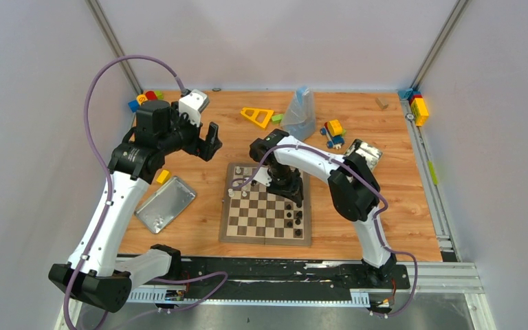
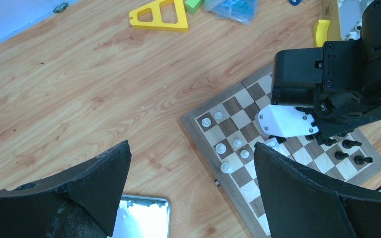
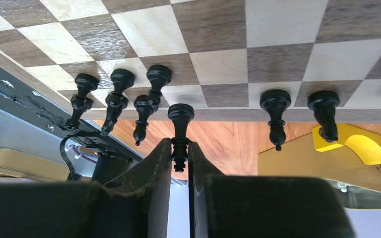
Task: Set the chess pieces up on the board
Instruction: Place the chess piece on the chessboard, then move the chess piece to the chessboard.
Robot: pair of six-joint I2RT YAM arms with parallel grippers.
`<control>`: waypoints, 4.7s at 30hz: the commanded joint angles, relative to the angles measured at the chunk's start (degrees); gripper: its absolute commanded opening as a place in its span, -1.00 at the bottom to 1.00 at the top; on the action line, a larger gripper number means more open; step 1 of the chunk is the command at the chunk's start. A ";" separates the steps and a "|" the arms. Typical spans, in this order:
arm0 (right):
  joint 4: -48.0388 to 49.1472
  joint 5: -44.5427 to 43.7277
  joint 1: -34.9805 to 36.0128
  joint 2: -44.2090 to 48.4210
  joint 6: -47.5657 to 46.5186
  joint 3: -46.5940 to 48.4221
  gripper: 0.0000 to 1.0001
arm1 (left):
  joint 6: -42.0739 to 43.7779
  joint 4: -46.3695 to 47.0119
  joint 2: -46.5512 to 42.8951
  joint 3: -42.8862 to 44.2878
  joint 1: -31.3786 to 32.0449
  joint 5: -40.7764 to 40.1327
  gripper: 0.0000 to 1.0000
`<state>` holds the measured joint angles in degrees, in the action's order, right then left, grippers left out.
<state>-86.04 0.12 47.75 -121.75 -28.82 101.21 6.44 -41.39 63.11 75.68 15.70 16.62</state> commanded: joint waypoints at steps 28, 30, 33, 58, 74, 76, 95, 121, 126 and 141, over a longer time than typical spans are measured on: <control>1.31 1.00 0.93 -0.44 1.10 -0.74 -0.76 | 1.11 0.95 -1.24 -0.25 -0.41 1.08 1.00; 1.36 1.23 0.95 -0.43 1.14 -0.75 -0.74 | 1.09 0.96 -1.24 -0.22 -0.41 1.06 1.00; 1.31 1.50 0.98 -0.41 1.15 -0.58 -0.70 | 1.08 0.96 -1.24 -0.27 -0.41 1.04 1.00; 1.23 3.76 0.40 2.19 0.85 3.10 -0.23 | 1.28 1.22 -1.15 -0.51 -0.41 0.75 1.00; 1.72 5.06 -0.66 3.29 0.88 -0.16 -0.26 | 1.14 1.40 -0.72 -0.43 -0.46 0.73 1.00; 1.75 4.89 -0.76 3.21 0.88 -0.45 -0.28 | 1.17 1.42 -0.67 -0.41 -0.37 0.70 1.00; 1.88 3.84 -1.78 2.67 0.94 -0.41 -0.73 | 1.14 1.35 -0.62 -0.39 -0.50 0.54 1.00; 1.48 2.87 -3.63 -0.49 -0.16 4.52 -0.77 | 1.22 1.15 -0.98 -0.47 -0.67 0.59 1.00; 1.75 2.69 -3.71 -0.83 -0.31 4.61 -0.71 | 1.24 1.21 -0.98 -0.60 -0.69 0.59 1.00; 2.10 2.87 -3.82 -1.40 -0.71 4.70 -0.66 | 1.24 1.06 -0.97 -0.44 -0.76 0.57 1.00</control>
<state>-84.58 3.22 44.16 -122.65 -28.67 104.03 6.59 -41.36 63.11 75.31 15.33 16.82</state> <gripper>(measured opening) 0.166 0.998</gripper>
